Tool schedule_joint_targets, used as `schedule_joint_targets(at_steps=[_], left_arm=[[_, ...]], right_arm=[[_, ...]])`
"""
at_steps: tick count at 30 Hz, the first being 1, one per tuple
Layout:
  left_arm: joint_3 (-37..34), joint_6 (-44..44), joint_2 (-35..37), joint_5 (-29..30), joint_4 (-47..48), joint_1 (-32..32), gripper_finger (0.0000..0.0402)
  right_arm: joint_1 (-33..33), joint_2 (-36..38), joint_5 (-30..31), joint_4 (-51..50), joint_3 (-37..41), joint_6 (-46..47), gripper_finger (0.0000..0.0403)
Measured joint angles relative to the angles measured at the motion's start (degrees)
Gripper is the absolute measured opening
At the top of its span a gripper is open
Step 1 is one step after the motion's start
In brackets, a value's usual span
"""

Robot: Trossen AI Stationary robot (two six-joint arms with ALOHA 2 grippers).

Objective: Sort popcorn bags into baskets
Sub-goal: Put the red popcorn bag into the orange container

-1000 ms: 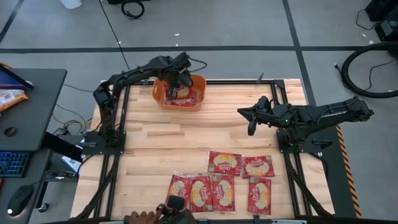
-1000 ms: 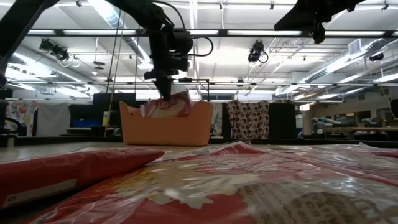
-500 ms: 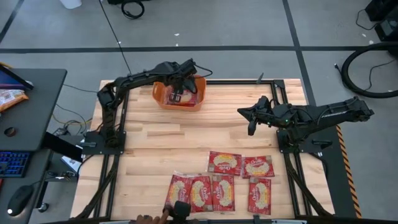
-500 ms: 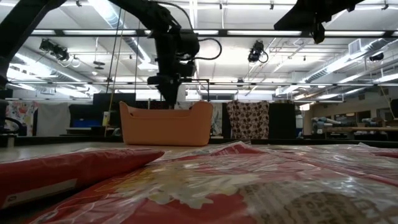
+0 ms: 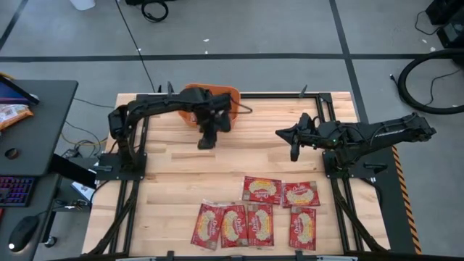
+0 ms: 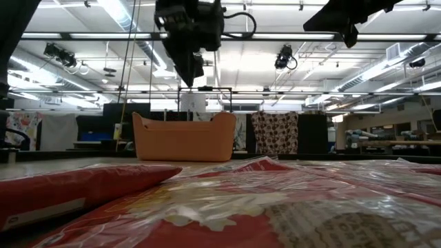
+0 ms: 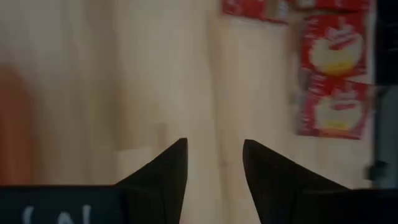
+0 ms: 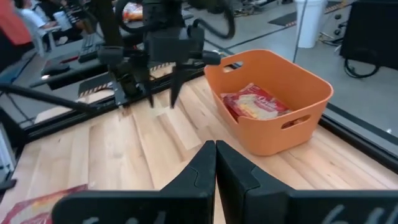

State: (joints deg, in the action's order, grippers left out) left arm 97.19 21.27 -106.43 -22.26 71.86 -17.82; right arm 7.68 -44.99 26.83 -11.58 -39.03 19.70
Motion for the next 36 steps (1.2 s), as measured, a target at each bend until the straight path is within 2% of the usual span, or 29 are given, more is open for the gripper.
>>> schedule_joint_targets(at_steps=[4, 8, 15, 22, 25, 27, 30, 36], left_arm=[[-1.4, -6.4, -0.4, -0.8, -1.2, 5.6, 0.0153], [-5.3, -14.7, -0.4, -5.1, -5.2, 12.1, 0.0153], [-12.8, -27.3, -0.4, -9.5, -15.6, 25.6, 0.0153], [-18.1, -39.9, -0.4, -9.5, -29.6, 36.4, 0.0153], [-20.5, -44.5, -0.4, -7.2, -36.9, 39.5, 0.0153], [-22.0, -46.4, -0.4, -3.1, -39.1, 41.1, 0.0153], [-25.1, -48.6, -0.4, 2.9, -41.0, 42.6, 0.0153], [-30.2, -52.2, -0.4, 8.5, -42.1, 42.5, 0.0153]], right_arm=[[0.0, 0.0, -2.0, 0.3, 0.0, -1.7, 0.0016], [0.0, 0.1, -4.8, 0.4, 0.0, -1.9, 0.0016], [0.0, 0.1, -9.2, 0.3, 0.0, -2.3, 0.0016], [0.0, 0.1, -11.2, 0.3, 0.0, -3.4, 0.0016], [0.0, 0.1, -11.7, 0.3, 0.0, -3.5, 0.0016], [0.0, 0.1, -11.9, 0.3, 0.0, -3.9, 0.0016], [0.0, 0.1, -12.0, 0.3, 0.0, -4.3, 0.0016], [0.0, 0.1, -12.0, 0.3, 0.0, -4.5, 0.0016]])
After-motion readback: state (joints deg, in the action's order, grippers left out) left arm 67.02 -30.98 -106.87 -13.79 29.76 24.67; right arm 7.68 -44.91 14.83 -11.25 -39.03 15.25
